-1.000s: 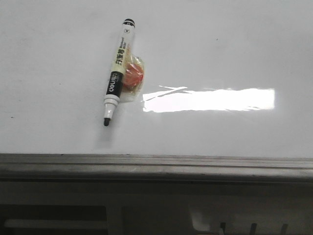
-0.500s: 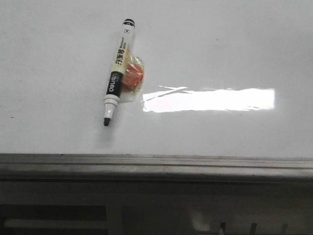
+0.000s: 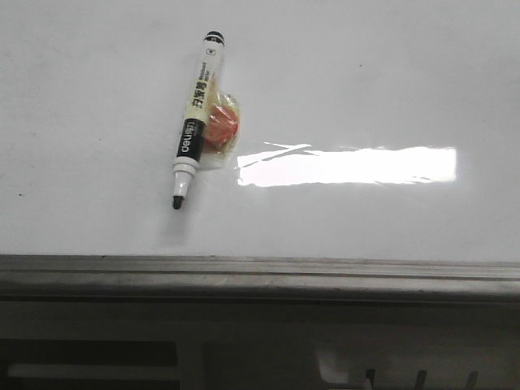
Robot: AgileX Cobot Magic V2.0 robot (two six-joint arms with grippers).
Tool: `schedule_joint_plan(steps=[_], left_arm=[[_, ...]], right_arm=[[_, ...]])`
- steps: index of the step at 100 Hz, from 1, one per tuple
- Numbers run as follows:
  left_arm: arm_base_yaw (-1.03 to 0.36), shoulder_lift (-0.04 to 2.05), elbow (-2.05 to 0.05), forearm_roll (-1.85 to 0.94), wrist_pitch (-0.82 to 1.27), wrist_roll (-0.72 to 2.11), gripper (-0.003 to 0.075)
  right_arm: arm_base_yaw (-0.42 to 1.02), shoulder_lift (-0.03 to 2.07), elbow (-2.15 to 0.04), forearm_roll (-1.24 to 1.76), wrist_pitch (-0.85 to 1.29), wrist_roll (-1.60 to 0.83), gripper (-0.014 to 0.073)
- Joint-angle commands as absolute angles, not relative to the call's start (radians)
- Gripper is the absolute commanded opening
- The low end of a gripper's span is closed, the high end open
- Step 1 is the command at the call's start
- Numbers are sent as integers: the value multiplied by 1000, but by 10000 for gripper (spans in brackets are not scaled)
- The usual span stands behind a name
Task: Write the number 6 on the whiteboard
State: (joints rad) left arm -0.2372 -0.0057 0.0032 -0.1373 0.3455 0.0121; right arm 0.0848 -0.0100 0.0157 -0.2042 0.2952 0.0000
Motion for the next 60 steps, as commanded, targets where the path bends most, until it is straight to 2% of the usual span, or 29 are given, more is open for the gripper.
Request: schedule_joint_plan(steps=[1,24,37,50,60], left_arm=[[-233,-23,48,-137,314,0,-19],[-233,-23,48,-114,287,0,-19],[-233,-23,48,-178,251,0,-19],[-233,-23,48,-539,112,-8,-19],[-233,-23,48,-710,75,-8,-19]], right_arm=[[79,-29,40,-223,213,-12,-55],[79,-29,40,-190,114,0,-55],[79,-29,40,91,32,61,-55],[79,-29,40,338,-12,61,-55],[79,-29,40,388,-12,61,-55]])
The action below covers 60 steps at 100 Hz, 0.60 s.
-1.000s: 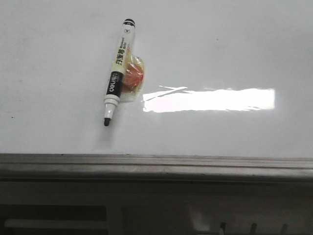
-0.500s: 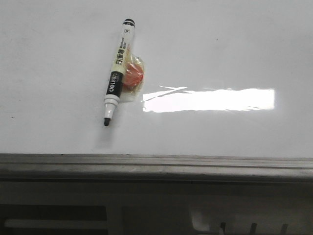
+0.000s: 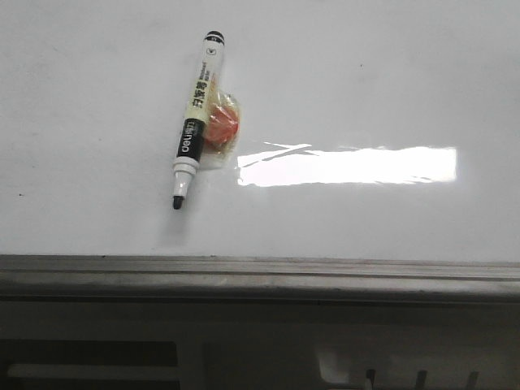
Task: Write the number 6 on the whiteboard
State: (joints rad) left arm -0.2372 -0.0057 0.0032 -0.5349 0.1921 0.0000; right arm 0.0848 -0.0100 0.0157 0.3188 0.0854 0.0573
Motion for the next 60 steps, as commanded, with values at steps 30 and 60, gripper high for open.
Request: schedule_joint_plan(steps=[30,60], left_arm=[[-233,-23,32,-783,37,-8,-19],[-240,115,-243,-446,294,75,-18]], right_arm=[[79,-29,10,610,-85,72,-55],[79,23,-293,533,346,-295,-54]])
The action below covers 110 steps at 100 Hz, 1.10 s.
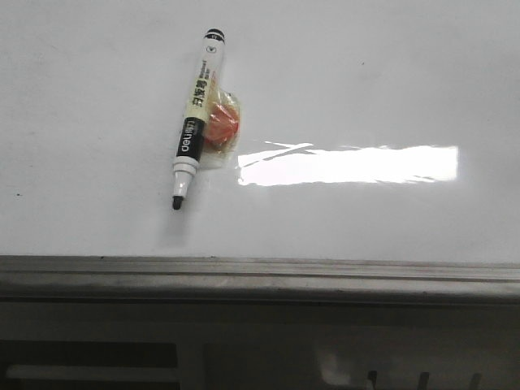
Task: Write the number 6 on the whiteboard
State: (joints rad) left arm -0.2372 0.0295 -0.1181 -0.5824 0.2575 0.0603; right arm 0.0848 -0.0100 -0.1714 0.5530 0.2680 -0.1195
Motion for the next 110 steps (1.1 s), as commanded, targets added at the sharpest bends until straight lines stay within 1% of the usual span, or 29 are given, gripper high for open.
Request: schedule_joint_plan(steps=[1,7,10,13,16,22,25,30,34,37,41,53,71,93,100,110], left_arm=[[-240,133,-262,-435,302,75,-18],[-240,213,-333,-363,376,75,-5],[-240,267,-375,-347,407,75,13],[-241,312,-407,-338,439,78,50],[-242,358,-437,-336,478,91,90],[-246,458,-500,-353,541,157,202],[-248,490,-517,-370,564,181,242],[-255,562,-556,-414,593,235,332],[-264,628,-577,-462,603,303,378],[-274,653,-588,-500,603,335,395],[-294,708,-597,-554,595,397,398],[-378,809,-608,-659,527,450,398],[-562,928,-609,-778,350,450,398],[-776,1031,-609,-839,174,450,398],[-820,1063,-609,-856,115,450,398],[-842,1109,-609,-895,24,450,398]], right_arm=[[79,28,-300,528,363,-305,-53],[79,81,-360,505,416,-347,-34],[79,109,-383,491,436,-349,-13],[79,137,-410,484,446,-349,15],[79,175,-429,481,454,-349,65],[79,235,-467,481,466,-349,168],[79,264,-491,481,476,-349,238],[79,319,-525,481,502,-349,330],[79,351,-552,481,525,-349,391],[79,378,-568,481,540,-349,420],[79,401,-589,481,556,-349,444],[82,437,-612,481,546,-349,438],[82,438,-612,481,541,-349,438],[82,438,-612,481,542,-349,438],[82,438,-612,483,542,-349,438],[82,438,-612,483,542,-349,438]])
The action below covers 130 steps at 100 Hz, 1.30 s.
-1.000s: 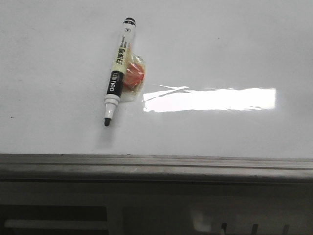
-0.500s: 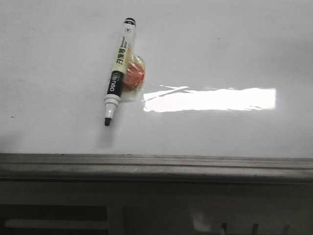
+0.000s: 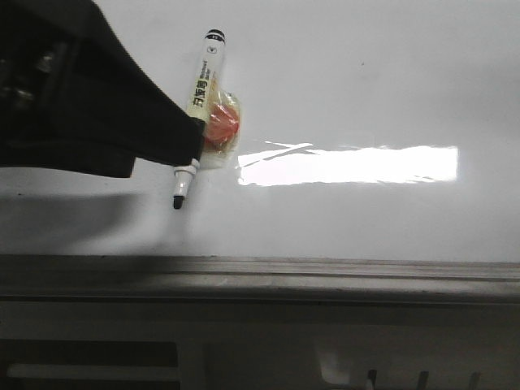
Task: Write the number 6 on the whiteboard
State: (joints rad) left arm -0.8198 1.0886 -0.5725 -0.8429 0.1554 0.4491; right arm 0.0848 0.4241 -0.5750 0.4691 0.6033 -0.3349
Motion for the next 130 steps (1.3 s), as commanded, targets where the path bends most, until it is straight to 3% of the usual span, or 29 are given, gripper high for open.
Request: schedule_joint_plan(steps=[1,22,34,46,55,70,88,101,130], left_arm=[[-842,1112,-609,-899,14,450,398],[-842,1190,-613,-940,-58,450,396],[-842,1224,-613,-942,-60,450,342],[-842,1243,-613,-950,-49,450,192],[-842,1235,-615,-945,-13,450,-15],[-847,1186,-671,-784,158,549,-19],[-871,1120,-741,-624,460,989,-19],[-873,1084,-741,-624,459,1158,-19],[-873,1081,-741,-624,412,1172,-19]], right_arm=[[82,438,-612,483,542,-349,438],[105,438,-612,505,542,-349,438],[125,438,-612,505,542,-349,438],[147,438,-612,505,542,-349,438],[174,438,-612,505,549,-357,438],[254,438,-614,546,615,-486,438],[388,489,-614,613,691,-668,438],[470,559,-614,655,650,-710,438],[649,703,-614,690,476,-745,438]])
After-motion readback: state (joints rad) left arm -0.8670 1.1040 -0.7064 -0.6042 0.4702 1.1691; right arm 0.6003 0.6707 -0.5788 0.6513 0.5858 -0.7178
